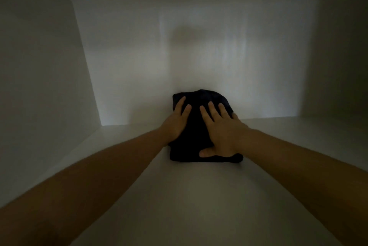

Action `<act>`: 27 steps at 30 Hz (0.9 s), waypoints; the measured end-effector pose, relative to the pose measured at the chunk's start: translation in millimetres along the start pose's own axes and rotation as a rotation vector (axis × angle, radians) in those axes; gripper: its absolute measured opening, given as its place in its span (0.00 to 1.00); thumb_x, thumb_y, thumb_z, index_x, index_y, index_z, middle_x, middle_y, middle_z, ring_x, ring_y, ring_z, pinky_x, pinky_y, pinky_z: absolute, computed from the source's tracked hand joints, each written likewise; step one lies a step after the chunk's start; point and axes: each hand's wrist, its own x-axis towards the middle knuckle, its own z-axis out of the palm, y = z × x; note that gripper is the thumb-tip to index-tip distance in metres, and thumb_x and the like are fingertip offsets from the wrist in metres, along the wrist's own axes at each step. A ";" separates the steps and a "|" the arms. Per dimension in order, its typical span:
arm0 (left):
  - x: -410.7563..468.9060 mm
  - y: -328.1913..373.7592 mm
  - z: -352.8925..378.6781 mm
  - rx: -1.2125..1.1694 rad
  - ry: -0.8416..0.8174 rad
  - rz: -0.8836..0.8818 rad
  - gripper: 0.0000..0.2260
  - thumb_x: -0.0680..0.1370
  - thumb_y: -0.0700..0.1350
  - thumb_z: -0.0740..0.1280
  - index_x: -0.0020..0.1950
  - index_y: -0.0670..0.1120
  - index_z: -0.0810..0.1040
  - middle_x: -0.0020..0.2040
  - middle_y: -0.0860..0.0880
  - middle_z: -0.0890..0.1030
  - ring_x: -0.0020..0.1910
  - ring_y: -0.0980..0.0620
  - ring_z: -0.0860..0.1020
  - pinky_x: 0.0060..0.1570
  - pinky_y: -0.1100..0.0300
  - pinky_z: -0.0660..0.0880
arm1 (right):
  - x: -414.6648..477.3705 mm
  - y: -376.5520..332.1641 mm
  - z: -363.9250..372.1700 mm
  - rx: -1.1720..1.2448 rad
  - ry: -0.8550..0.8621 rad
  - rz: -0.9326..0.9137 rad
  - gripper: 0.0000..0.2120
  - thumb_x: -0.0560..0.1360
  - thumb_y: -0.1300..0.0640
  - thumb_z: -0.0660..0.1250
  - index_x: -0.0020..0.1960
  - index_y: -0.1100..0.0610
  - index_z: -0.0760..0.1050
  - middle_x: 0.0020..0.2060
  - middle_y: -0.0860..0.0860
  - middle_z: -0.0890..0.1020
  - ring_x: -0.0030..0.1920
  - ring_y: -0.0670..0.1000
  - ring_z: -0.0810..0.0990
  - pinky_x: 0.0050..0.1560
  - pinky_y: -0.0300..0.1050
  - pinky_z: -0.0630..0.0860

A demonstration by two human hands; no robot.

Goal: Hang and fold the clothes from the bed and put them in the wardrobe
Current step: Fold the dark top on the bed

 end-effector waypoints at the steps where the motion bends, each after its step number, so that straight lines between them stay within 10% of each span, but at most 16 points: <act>1: 3.5 0.6 3.0 0.035 0.007 -0.003 0.25 0.86 0.53 0.50 0.82 0.54 0.47 0.81 0.46 0.59 0.73 0.40 0.68 0.70 0.53 0.66 | 3.1 4.2 2.9 0.015 0.005 0.004 0.63 0.70 0.28 0.68 0.78 0.54 0.26 0.78 0.57 0.30 0.79 0.64 0.34 0.77 0.66 0.45; 11: -13.0 60.3 -22.0 0.399 0.018 -0.069 0.29 0.85 0.61 0.49 0.83 0.50 0.49 0.82 0.43 0.49 0.81 0.43 0.52 0.77 0.53 0.50 | -12.4 20.1 -29.2 0.331 -0.019 -0.026 0.62 0.68 0.24 0.65 0.80 0.52 0.30 0.80 0.53 0.34 0.79 0.58 0.33 0.79 0.62 0.42; 14: -41.5 98.0 -30.7 0.500 0.055 0.024 0.30 0.84 0.62 0.50 0.83 0.50 0.52 0.82 0.44 0.49 0.81 0.45 0.53 0.77 0.54 0.49 | -44.7 24.1 -54.7 0.467 0.170 0.035 0.41 0.79 0.33 0.57 0.82 0.57 0.52 0.79 0.56 0.59 0.78 0.57 0.58 0.76 0.48 0.59; 16: -68.8 119.5 -28.7 0.553 0.055 0.127 0.28 0.85 0.59 0.51 0.82 0.48 0.57 0.81 0.44 0.57 0.79 0.46 0.59 0.77 0.55 0.54 | -74.1 24.4 -64.1 0.537 0.370 0.124 0.24 0.84 0.43 0.54 0.67 0.60 0.74 0.62 0.56 0.79 0.64 0.57 0.77 0.56 0.43 0.72; 19: -120.9 146.3 -10.5 0.640 -0.024 0.280 0.23 0.86 0.54 0.53 0.76 0.43 0.68 0.75 0.44 0.70 0.71 0.47 0.70 0.69 0.59 0.63 | -138.5 22.1 -65.8 0.566 0.550 0.296 0.21 0.85 0.49 0.54 0.55 0.61 0.80 0.51 0.55 0.83 0.52 0.56 0.81 0.42 0.42 0.68; 27: -263.7 212.3 49.7 0.734 -0.174 0.741 0.21 0.84 0.55 0.55 0.69 0.44 0.74 0.71 0.45 0.72 0.68 0.43 0.72 0.66 0.50 0.70 | -347.6 -26.7 -17.2 0.431 0.709 0.815 0.19 0.84 0.47 0.58 0.67 0.54 0.77 0.62 0.56 0.82 0.64 0.61 0.77 0.61 0.50 0.74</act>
